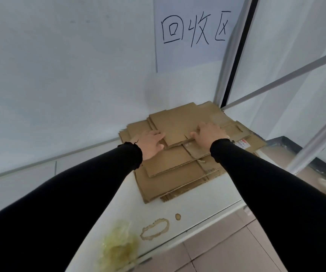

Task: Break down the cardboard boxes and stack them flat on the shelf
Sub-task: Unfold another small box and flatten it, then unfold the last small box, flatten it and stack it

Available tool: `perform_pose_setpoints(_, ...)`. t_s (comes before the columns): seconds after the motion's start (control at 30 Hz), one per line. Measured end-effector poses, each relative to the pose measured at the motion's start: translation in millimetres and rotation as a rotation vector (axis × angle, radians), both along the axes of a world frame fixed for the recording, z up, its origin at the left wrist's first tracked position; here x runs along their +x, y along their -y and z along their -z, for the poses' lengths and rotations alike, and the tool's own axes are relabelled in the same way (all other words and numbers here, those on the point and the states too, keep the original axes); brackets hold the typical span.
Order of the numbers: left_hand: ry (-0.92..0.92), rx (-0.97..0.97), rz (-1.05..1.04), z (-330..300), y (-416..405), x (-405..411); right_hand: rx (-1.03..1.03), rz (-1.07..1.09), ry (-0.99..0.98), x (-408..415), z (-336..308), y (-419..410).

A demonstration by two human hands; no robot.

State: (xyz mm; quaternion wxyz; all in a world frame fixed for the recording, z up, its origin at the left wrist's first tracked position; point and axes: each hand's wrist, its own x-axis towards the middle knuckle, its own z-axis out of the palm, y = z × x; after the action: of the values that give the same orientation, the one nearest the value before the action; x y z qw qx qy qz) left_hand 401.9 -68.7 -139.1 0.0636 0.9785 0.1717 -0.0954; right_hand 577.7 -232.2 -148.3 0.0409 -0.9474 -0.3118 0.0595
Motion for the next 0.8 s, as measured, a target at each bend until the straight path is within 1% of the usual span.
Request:
perform_pose_setpoints(0.07, -0.05, -0.018, -0.002, -16.4, 4.6, -17.6, -0.077, -0.025, -0.048, -6.9, -14.8, 5.1)
perform_pose_setpoints(0.13, -0.053, -0.028, -0.017, -34.1, 7.4, -39.3, -0.082, -0.034, -0.049, -17.7, -31.2, 7.2)
perform_pose_setpoints(0.27, -0.027, -0.056, -0.047, -59.7, 1.5, -98.1, -0.072, -0.059, 0.022, -56.9, -65.5, -1.4)
perform_pose_setpoints(0.37, -0.001, -0.024, -0.091, -69.7, -14.4, -156.1, -0.073, -0.06, 0.106, -103.4, -89.9, -15.5)
perform_pose_setpoints(0.43, 0.01, 0.009, -0.138, -76.4, -27.5, -199.6, -0.047, -0.103, 0.178, -138.9, -104.3, -28.4)
perform_pose_setpoints(0.5, 0.043, 0.04, -0.185, -82.9, -40.4, -245.0, -0.003, -0.225, 0.182, -179.6, -116.8, -45.3)
perform_pose_setpoints(0.6, 0.087, 0.059, -0.268, -92.7, -55.9, -317.8, 0.059, -0.487, 0.066, -256.3, -129.2, -74.5)
perform_pose_setpoints(0.67, 0.106, 0.057, -0.333, -96.5, -65.9, -366.5, 0.074, -0.626, 0.029, -309.9, -130.8, -94.2)
perform_pose_setpoints(0.8, 0.114, 0.045, -0.469, -94.8, -86.8, -465.3, 0.088, -0.805, -0.002, -402.8, -118.6, -138.0)
